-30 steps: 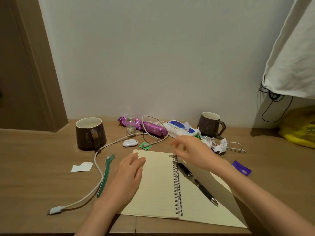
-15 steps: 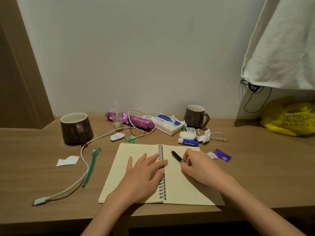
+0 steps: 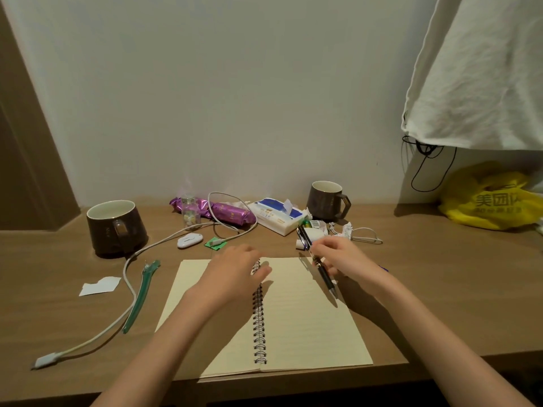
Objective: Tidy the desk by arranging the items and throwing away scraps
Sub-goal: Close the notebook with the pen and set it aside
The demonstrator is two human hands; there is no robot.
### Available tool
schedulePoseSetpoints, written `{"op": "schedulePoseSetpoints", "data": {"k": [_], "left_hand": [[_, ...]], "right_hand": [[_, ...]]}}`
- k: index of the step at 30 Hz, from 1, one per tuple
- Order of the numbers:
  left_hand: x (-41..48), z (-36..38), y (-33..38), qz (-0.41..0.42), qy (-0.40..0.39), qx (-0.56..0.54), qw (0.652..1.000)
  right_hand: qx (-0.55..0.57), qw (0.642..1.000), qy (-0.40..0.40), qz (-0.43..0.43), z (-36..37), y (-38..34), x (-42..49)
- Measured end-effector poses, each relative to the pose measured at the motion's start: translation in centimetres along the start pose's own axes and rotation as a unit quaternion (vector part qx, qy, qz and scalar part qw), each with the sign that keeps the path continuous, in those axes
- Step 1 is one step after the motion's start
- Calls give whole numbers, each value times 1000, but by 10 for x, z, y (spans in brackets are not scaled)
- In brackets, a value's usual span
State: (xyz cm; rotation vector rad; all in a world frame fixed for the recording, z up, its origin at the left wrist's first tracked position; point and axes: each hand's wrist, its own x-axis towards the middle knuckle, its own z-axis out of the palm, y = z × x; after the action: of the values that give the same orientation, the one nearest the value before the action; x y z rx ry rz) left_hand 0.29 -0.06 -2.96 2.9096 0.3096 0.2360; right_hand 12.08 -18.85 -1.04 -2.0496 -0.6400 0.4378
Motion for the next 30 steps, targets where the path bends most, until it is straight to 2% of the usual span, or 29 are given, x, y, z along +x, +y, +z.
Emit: {"op": "schedulePoseSetpoints", "data": {"k": [5, 9, 22, 30], "left_hand": [[31, 7, -9, -3, -42, 2, 999], [33, 16, -15, -1, 0, -42, 999], [38, 27, -20, -13, 90, -206, 974], [49, 37, -22, -48, 76, -228, 970]], "right_hand": [[79, 997, -22, 2, 6, -8, 10], [74, 997, -11, -9, 17, -8, 20], [-76, 993, 74, -52, 56, -9, 45], [-102, 991, 75, -43, 64, -10, 50]]}}
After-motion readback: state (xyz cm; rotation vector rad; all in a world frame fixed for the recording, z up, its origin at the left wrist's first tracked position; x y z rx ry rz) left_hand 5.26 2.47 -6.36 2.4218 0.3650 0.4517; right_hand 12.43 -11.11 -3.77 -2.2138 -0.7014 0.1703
